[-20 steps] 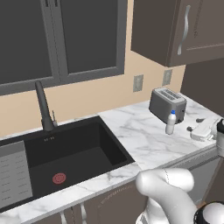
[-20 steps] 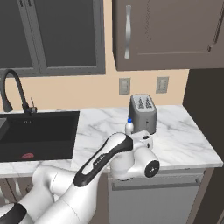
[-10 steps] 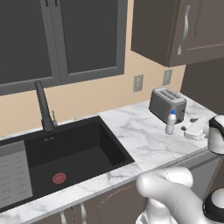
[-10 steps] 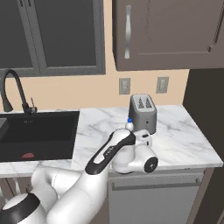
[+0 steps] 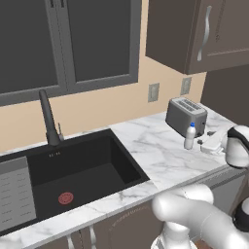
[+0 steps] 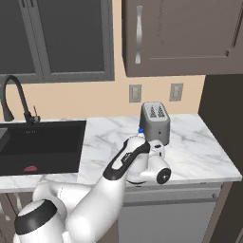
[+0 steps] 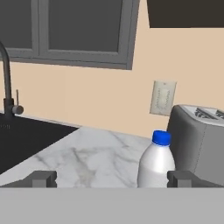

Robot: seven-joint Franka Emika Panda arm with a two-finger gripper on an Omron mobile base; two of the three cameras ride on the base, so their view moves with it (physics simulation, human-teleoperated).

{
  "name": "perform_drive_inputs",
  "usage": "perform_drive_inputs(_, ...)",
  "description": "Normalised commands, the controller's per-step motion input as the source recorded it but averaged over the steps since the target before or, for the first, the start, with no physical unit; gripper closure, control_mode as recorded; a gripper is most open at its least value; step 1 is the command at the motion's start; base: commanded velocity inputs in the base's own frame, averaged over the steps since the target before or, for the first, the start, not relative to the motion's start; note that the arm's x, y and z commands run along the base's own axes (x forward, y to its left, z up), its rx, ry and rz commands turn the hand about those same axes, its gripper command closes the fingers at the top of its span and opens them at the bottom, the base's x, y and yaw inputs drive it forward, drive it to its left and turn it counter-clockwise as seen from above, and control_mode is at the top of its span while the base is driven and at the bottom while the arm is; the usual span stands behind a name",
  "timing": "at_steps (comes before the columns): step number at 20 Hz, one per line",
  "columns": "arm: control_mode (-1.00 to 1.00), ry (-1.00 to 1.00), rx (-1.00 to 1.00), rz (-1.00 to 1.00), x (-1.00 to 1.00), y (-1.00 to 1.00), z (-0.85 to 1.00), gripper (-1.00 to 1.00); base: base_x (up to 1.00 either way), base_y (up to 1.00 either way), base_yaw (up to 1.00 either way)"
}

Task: Take the bottled waters from the counter and place them in the freezer to freeze. Close the freezer door after placing the bottles.

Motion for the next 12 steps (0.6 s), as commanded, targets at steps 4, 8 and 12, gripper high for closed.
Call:
perform_drive_inputs(4,-1.00,0.00,0.00,0.00,0.26,-0.11,-0.11,-1.00,0.00,0.00,0.00)
perform_drive_inputs(8,-1.00,0.00,0.03,0.00,0.25,-0.20,-0.03,-1.00,0.00,0.00,0.00)
perform_drive_inputs(12,-1.00,0.00,0.02,0.00,0.30,-0.13,-0.09,-1.00,0.00,0.00,0.00)
